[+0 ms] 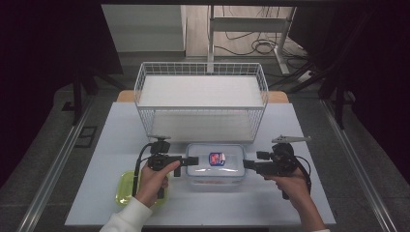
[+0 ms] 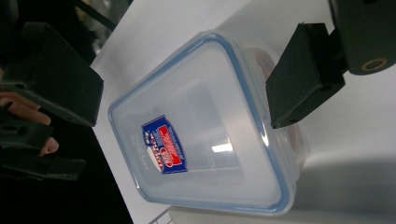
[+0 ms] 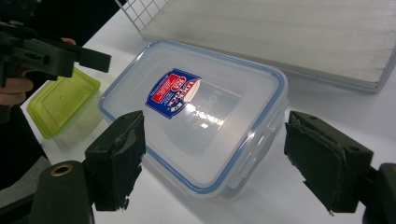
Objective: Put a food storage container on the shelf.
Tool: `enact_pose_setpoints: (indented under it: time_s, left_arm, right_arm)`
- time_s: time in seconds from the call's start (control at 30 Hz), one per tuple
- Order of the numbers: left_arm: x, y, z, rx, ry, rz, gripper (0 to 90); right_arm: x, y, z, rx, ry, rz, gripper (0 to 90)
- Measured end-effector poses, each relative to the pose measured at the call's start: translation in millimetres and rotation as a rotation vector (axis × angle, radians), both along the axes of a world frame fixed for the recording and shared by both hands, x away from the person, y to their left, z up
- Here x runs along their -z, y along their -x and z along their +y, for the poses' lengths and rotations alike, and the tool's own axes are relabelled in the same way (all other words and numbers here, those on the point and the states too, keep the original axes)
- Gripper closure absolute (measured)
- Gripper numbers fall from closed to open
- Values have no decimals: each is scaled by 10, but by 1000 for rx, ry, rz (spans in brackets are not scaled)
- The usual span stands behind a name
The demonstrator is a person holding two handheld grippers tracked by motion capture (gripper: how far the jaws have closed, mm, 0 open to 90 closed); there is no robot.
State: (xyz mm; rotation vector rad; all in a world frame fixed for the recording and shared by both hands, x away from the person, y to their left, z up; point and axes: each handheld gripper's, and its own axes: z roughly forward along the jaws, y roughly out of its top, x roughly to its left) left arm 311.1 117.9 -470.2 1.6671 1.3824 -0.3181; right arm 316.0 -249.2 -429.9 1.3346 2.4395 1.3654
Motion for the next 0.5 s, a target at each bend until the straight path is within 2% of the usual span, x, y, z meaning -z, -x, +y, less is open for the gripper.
enact_pose_setpoints:
  time_s: [0.1,0.2,0.23,0.3,0.37,0.5]
  left_arm:
    - [57,-69,-8,5,18,30,109]
    - [122,-122,-4,18,4,53,116]
    - [141,-133,-22,5,20,65,120]
    - [178,-155,-11,22,2,76,124]
    - [214,-173,-1,28,7,88,126]
    - [270,-220,15,20,7,114,127]
  right_arm:
    - [-1,-2,-8,1,0,-2,207]
    - [-4,-2,-18,3,1,-3,207]
    - [-3,-3,-22,4,1,-3,207]
    - [0,-6,-29,4,2,-3,207]
    - [4,-8,-36,6,2,0,207]
    - [21,-13,-48,11,5,7,208]
